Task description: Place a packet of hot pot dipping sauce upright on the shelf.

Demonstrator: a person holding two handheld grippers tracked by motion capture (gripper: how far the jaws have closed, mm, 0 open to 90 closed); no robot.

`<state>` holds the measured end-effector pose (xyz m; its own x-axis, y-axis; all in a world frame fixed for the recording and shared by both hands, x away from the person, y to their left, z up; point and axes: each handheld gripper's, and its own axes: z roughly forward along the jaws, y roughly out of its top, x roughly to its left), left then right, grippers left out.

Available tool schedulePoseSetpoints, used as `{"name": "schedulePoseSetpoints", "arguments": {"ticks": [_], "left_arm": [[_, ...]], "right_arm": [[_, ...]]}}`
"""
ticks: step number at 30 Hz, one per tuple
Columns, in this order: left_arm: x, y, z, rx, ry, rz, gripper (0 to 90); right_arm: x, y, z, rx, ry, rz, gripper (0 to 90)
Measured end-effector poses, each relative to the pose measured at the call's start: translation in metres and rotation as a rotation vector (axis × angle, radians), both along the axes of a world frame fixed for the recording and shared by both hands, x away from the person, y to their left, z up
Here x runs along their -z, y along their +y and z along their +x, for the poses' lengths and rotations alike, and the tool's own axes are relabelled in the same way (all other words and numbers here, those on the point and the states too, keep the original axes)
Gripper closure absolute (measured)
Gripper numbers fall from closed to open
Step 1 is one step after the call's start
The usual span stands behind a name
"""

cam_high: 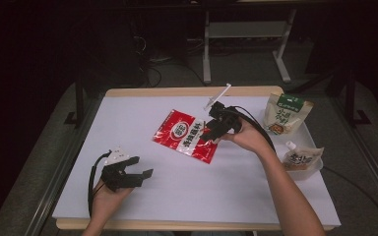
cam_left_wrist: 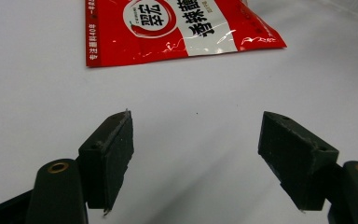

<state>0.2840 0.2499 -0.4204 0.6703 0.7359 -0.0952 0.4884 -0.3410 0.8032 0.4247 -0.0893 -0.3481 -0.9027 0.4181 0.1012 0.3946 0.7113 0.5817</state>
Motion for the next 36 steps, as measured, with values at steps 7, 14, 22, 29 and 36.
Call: {"name": "schedulePoseSetpoints", "arguments": {"ticks": [7, 14, 22, 29, 36], "left_arm": [[0.001, 0.0, 0.001, 0.001, 0.0, 0.0, 25.9], [0.001, -0.002, 0.002, 0.008, 0.005, 0.002, 25.8], [0.001, -0.001, 0.002, 0.005, 0.011, 0.001, 25.8], [0.001, -0.002, 0.001, 0.007, 0.01, -0.002, 25.7], [0.001, -0.002, 0.001, 0.009, 0.007, -0.004, 25.5]], "right_arm": [[0.001, -0.001, 0.01, 0.026, 0.008, -0.002, 37.1], [0.001, 0.001, 0.025, 0.057, 0.001, -0.005, 35.3], [0.024, -0.004, 0.045, 0.107, 0.042, -0.067, 33.8], [0.038, -0.007, 0.055, 0.145, 0.065, -0.092, 31.6], [0.046, -0.01, 0.063, 0.173, 0.085, -0.091, 28.6]]}}
